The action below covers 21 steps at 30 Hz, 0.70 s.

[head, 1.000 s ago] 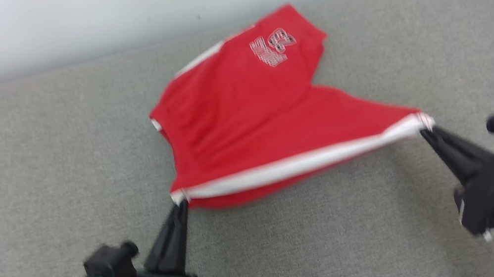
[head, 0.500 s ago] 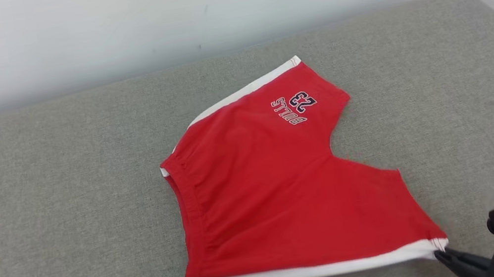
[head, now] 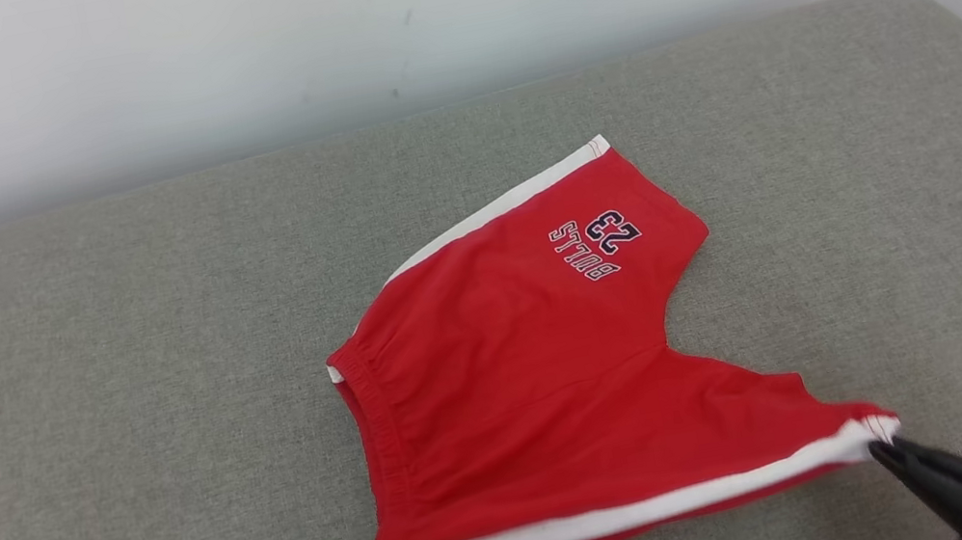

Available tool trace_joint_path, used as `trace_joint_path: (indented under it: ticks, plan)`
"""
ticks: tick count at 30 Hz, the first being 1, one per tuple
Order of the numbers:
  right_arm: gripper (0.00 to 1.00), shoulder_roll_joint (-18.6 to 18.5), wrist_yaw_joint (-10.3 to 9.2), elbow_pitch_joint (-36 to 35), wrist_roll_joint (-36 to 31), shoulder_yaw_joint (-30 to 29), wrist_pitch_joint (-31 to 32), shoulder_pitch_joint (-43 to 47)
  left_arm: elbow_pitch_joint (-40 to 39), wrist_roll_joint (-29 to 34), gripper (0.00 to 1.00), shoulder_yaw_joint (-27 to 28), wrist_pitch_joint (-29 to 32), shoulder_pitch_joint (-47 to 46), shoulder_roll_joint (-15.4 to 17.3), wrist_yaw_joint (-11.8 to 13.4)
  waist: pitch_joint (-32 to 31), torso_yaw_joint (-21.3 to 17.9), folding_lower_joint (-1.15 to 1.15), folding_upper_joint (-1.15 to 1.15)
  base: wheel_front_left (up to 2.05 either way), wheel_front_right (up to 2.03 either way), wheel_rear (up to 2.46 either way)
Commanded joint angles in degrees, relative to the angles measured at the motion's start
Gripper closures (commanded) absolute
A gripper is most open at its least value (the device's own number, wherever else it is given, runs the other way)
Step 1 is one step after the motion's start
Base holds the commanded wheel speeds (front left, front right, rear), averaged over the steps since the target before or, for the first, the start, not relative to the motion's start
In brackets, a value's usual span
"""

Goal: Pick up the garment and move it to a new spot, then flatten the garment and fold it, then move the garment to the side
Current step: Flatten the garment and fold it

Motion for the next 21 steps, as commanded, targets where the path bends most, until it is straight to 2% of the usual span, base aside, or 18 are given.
trace_joint_path:
  ticks: [1, 7, 16, 21]
  plan:
    - [1.0, -1.24, -0.13, 0.55, -0.22, 0.93, -0.53, -2.24, -0.46, -0.23, 1.0, 0.32, -0.39, -1.64, -0.69, 0.11, -0.05, 0.08, 0.01, 0.0, 0.0, 0.0, 0.0]
    - [1.0, -6.06, -0.13, 6.92, -1.83, 6.51, -2.69, -14.6, 0.59, -0.68, 1.0, 0.66, -0.46, -6.72, -3.79, 0.31, 0.53, 0.61, 0.01, 0.0, 0.0, 0.0, 0.0]
    - [1.0, -8.76, -0.13, 21.84, -4.5, 17.33, -10.53, -35.48, 7.23, -0.11, 1.0, 1.77, -0.08, -17.16, -8.35, 2.15, 4.36, 3.04, 0.01, 0.0, 0.0, 0.0, 0.0]
    - [1.0, -8.63, -0.14, 30.84, -5.69, 21.47, -16.61, -45.73, 10.31, -0.15, 1.0, 2.18, -0.66, -22.06, -10.68, 2.39, 7.43, 4.81, 0.01, 0.0, 0.0, 0.0, 0.0]
